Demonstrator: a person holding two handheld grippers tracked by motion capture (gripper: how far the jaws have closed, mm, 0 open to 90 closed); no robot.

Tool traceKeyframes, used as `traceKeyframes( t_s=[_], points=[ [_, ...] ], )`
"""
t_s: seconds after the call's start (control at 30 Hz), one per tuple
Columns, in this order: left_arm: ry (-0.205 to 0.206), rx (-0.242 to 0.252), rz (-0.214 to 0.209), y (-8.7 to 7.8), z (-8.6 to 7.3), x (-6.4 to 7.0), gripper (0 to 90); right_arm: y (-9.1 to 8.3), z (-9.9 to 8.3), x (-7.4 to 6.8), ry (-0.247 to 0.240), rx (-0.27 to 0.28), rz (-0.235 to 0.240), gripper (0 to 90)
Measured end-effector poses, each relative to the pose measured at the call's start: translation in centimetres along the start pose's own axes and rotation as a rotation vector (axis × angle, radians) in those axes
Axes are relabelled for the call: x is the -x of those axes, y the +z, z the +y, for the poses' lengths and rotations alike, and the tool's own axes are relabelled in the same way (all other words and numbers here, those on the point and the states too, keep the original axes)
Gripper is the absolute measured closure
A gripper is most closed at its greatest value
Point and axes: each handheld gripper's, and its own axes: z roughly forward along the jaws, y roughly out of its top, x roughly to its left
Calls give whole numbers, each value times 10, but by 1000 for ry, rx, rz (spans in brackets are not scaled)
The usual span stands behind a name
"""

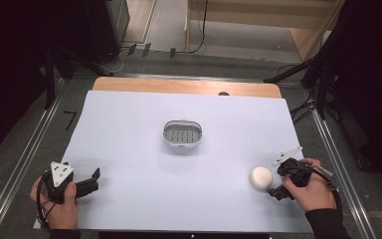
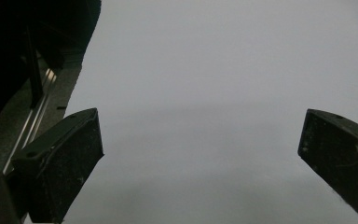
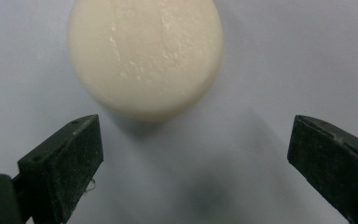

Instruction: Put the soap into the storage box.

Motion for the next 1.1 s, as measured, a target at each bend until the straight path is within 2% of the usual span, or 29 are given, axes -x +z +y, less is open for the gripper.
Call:
traceKeyframes(
  t_s=[0.23,0.43,0.87,1.1],
  points=[
    [-2,0,1,0,0,0,2,6,9,-4,-4,-2,30,70],
    [-1,-1,1,0,0,0,2,8,15,-7,-14,4,31,86],
    [-4,1,-1,0,0,0,2,12,26,-11,11,24,43,135],
    [-2,0,-1,0,0,0,2,12,31,-13,7,21,37,152]
  ],
)
